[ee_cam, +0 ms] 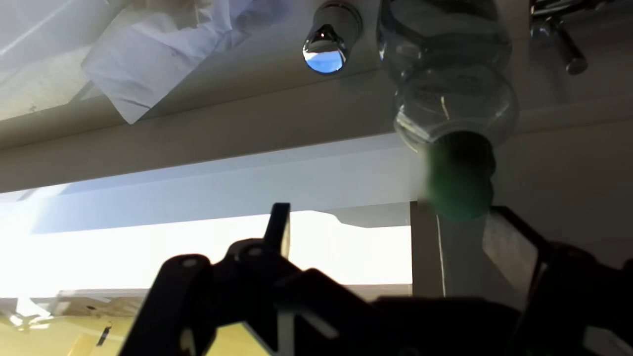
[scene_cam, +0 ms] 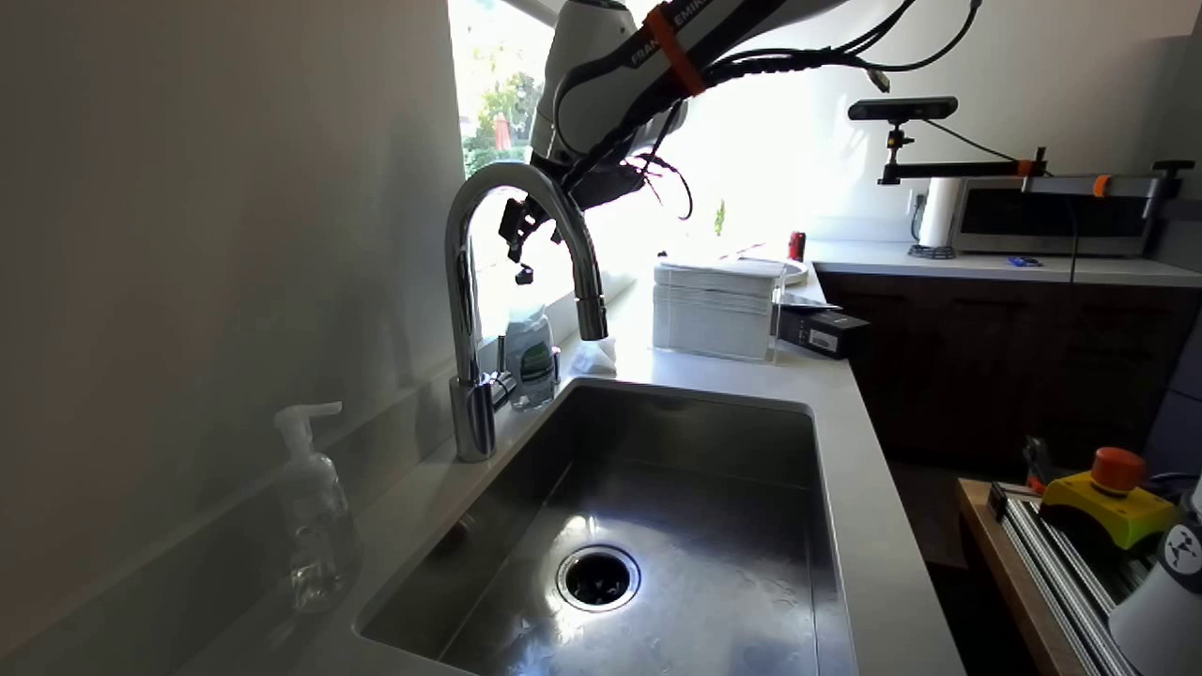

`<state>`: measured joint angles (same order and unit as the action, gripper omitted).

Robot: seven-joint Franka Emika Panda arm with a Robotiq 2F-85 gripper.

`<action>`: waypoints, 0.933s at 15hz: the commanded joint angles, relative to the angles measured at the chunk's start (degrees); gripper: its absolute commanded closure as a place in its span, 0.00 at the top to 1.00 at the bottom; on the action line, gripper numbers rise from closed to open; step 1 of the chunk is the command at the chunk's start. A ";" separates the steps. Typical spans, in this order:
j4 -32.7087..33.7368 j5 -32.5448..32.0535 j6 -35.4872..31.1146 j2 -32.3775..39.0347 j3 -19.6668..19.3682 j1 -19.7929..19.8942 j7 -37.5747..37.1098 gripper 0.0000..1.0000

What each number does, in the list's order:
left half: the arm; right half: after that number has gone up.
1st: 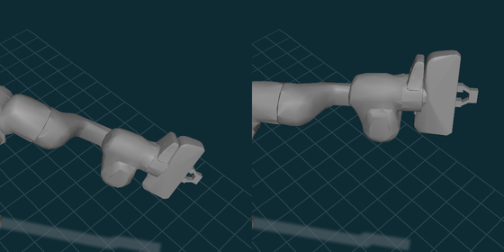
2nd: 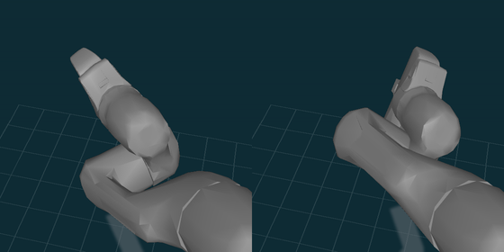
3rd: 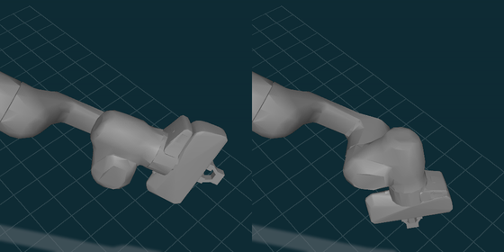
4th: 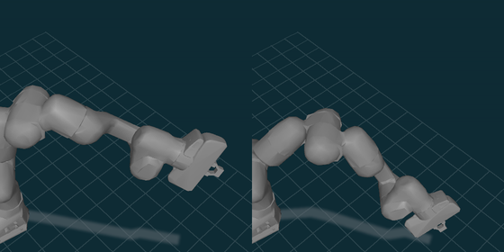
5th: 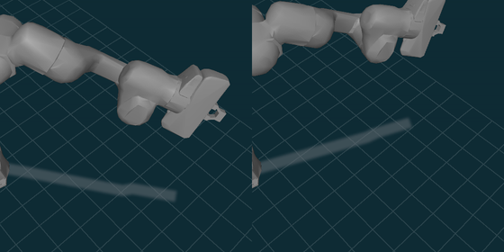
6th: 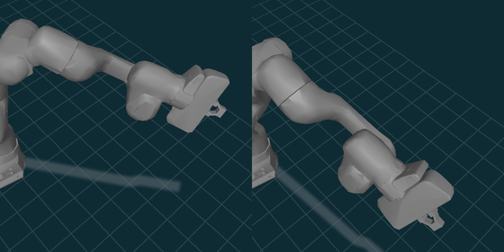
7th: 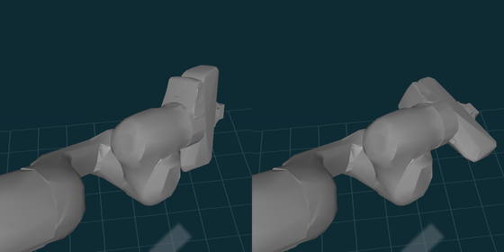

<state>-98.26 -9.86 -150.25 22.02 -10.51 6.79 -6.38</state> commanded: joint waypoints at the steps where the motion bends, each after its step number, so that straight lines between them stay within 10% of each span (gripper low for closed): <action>1: 0.25 -0.07 2.57 -0.42 -0.56 -0.71 -1.06 1.00; 14: 0.32 -0.11 4.07 -0.51 -0.66 -0.58 -1.41 1.00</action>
<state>-98.14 -9.86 -148.33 22.01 -10.64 6.79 -6.73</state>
